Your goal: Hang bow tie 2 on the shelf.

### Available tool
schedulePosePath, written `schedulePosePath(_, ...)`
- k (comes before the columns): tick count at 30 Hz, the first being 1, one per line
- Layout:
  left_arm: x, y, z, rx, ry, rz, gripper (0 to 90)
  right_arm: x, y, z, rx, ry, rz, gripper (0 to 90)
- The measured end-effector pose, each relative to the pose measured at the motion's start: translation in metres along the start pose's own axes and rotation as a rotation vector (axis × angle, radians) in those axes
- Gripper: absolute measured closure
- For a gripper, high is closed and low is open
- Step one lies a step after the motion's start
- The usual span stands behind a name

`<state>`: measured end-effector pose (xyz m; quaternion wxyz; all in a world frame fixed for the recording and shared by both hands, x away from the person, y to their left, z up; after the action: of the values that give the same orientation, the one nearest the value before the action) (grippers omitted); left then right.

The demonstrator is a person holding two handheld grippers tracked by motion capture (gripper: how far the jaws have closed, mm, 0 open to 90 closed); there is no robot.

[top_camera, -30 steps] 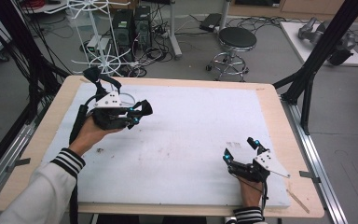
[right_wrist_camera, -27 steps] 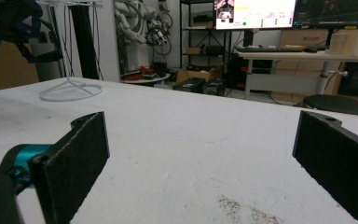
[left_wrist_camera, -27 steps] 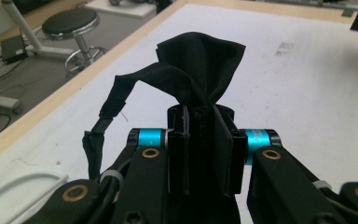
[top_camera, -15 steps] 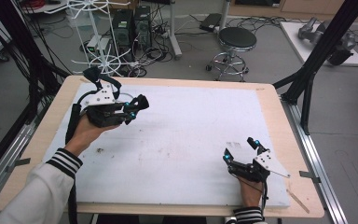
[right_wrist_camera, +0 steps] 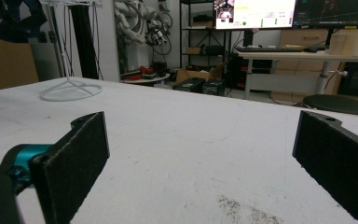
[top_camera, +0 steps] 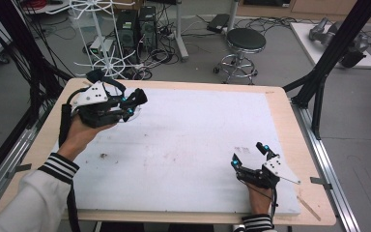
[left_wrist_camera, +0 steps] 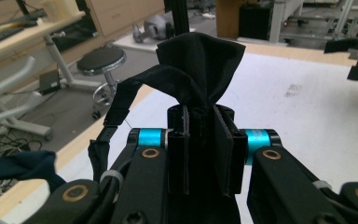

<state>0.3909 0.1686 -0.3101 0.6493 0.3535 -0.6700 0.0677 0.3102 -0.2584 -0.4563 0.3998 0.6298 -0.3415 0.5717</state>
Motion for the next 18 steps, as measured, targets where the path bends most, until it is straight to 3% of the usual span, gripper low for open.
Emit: schedulePosePath(18, 0.011, 0.022, -0.01, 0.042, 0.024, 0.078, 76.6, 0.0, 0.0, 0.0, 0.001, 0.001, 0.001, 2.9)
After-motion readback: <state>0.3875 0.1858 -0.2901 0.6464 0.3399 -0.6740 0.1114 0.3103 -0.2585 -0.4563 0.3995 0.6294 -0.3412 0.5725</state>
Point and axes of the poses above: each handheld gripper's, and its own axes: y roughly backward along the jaws, x roughly out of its top, z roughly to its right, the point moved 5 cm from there along -y, roughly forward along the jaws, and after that the axes turned 4 degrees about -z, right-handed, at the moved point
